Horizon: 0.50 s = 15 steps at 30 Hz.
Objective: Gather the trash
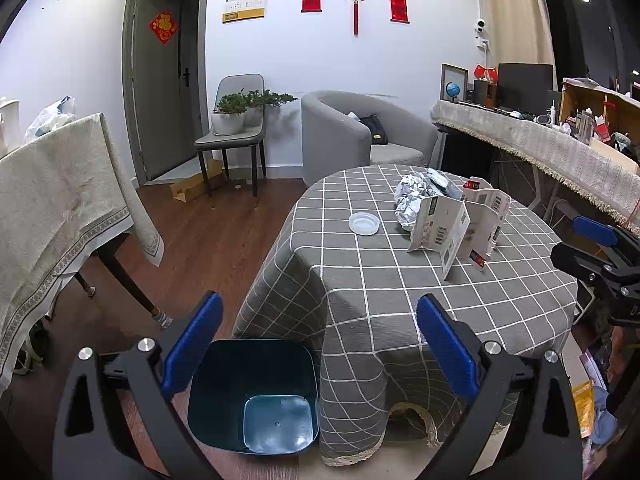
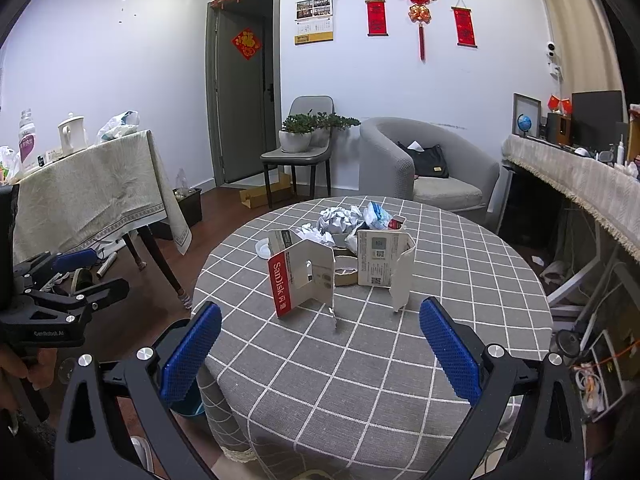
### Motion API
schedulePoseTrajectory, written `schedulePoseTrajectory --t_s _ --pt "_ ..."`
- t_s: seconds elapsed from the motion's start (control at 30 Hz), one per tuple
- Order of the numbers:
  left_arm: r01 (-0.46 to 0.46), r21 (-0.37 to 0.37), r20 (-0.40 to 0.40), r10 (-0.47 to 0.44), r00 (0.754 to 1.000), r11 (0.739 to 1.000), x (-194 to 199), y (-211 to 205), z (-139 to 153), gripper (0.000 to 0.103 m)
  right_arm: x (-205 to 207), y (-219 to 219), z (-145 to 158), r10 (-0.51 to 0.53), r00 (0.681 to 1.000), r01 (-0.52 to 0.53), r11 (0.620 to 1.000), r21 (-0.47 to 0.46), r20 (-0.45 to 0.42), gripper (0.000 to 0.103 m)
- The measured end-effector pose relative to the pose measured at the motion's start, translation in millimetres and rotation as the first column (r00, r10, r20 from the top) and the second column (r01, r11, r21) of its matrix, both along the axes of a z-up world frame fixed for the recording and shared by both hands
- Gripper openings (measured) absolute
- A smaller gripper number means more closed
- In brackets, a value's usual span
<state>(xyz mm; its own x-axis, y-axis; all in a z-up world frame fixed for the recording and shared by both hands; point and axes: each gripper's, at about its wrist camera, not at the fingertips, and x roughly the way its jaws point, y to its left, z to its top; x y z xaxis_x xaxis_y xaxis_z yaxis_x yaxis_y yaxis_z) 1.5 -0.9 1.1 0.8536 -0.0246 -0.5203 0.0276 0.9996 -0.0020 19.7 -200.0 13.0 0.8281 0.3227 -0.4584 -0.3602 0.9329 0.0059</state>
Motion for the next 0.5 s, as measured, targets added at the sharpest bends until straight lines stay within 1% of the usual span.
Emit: schedulePoseTrajectory --t_s 0.5 --pt "0.005 -0.009 0.002 -0.005 1.0 1.0 -1.4 0.2 0.0 0.099 0.2 -0.3 0.2 0.002 1.0 -0.002 1.0 -0.004 -0.002 0.1"
